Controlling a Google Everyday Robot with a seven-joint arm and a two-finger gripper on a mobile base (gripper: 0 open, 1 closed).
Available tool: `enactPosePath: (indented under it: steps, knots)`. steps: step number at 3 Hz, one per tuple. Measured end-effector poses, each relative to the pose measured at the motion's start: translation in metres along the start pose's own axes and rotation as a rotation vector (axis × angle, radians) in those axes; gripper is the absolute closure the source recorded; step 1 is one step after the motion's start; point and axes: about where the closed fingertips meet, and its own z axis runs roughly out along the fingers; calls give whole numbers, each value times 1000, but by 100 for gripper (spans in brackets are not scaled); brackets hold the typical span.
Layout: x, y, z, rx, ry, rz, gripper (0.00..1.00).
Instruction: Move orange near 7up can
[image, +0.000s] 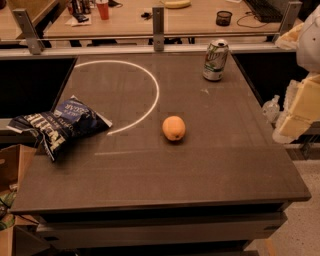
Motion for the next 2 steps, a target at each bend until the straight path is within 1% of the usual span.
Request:
enactPosePath:
  steps: [1, 2]
  knots:
    - [0, 0, 0, 0, 0, 0, 0]
    - [0, 4, -3, -1, -49, 33, 0]
